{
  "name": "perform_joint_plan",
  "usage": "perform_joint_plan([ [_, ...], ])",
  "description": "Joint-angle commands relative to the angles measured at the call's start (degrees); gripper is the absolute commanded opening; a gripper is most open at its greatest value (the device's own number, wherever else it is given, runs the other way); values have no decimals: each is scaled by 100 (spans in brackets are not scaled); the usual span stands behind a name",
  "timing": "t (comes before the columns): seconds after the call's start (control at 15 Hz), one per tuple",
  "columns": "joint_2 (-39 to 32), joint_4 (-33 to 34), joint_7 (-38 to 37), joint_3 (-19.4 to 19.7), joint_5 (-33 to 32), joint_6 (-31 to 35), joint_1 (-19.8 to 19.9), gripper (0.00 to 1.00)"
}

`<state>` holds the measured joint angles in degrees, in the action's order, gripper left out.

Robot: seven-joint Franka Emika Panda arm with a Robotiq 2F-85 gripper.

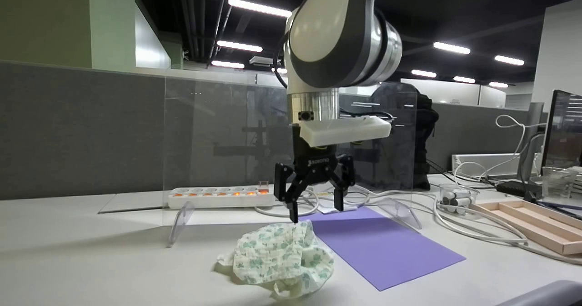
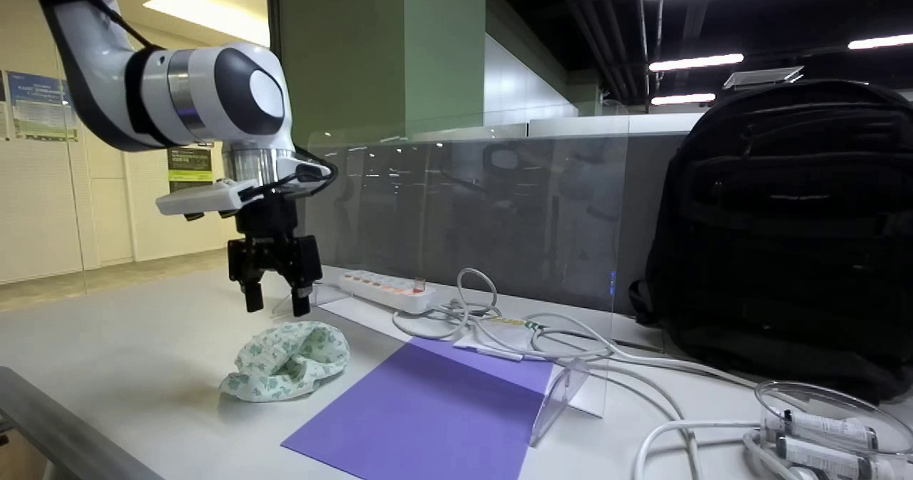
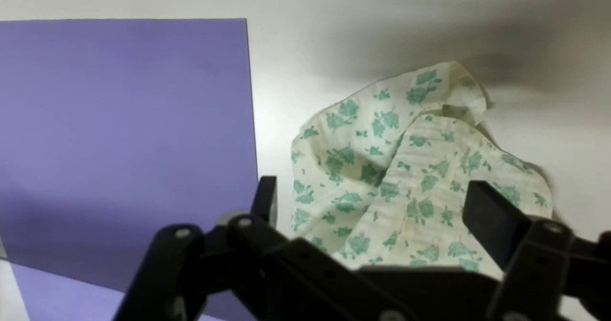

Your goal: Pick the cloth and hang it on the object

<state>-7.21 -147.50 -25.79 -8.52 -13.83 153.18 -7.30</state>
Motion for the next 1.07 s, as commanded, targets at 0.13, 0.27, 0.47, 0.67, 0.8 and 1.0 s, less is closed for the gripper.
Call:
perform_joint_plan([
  [0.13,-463,20,77,119,592,329,-233,100],
  [0.27,-618,60,269,120,886,474,-224,100],
  [0.47,-797,109,536,145,1197,617,-214,100],
  [0.67,-958,174,672,253,1276,720,-242,100],
  [0.8,-1055,223,725,313,1265,829,-263,100],
  [1.0,-1188,284,709,409,1173,988,-419,100],
])
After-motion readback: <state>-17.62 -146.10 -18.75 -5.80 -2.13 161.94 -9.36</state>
